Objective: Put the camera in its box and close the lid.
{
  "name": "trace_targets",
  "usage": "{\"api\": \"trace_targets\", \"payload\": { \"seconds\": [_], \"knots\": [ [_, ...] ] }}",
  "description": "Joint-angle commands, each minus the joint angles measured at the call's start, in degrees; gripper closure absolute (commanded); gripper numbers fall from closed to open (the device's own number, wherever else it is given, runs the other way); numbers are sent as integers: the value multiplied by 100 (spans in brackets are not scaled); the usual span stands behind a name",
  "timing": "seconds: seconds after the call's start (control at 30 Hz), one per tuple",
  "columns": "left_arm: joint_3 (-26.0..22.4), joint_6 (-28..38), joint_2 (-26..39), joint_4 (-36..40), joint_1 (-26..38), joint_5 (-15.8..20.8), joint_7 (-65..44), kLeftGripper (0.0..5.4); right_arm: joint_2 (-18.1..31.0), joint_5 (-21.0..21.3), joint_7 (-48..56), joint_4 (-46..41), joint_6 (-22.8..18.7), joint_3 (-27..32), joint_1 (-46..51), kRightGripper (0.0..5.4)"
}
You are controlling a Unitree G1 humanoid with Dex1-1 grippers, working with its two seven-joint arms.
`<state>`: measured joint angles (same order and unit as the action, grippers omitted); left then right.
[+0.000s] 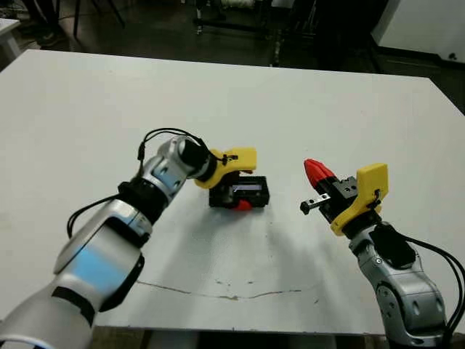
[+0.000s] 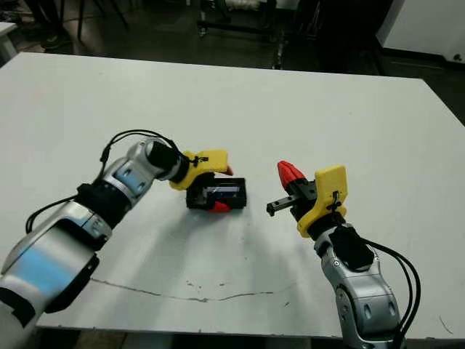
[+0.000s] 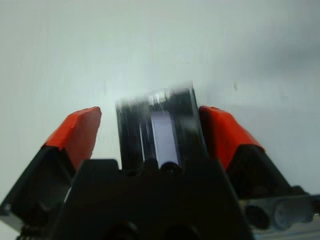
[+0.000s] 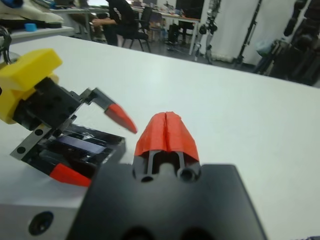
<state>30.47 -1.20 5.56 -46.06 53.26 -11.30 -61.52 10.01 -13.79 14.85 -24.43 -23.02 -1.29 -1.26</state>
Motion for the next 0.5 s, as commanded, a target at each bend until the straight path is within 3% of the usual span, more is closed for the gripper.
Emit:
{"api": "trace_targets", "payload": {
  "seconds": [0.03,0.5],
  "knots": [
    [433,-73,-29,-203,-596,-394,-56,1,33,-5,26,65,63,43,45,540],
    [220,159,161,-203,-678,-221,32,1,-15,-72,-83,-81,-205,59,61,540]
  ]
}}
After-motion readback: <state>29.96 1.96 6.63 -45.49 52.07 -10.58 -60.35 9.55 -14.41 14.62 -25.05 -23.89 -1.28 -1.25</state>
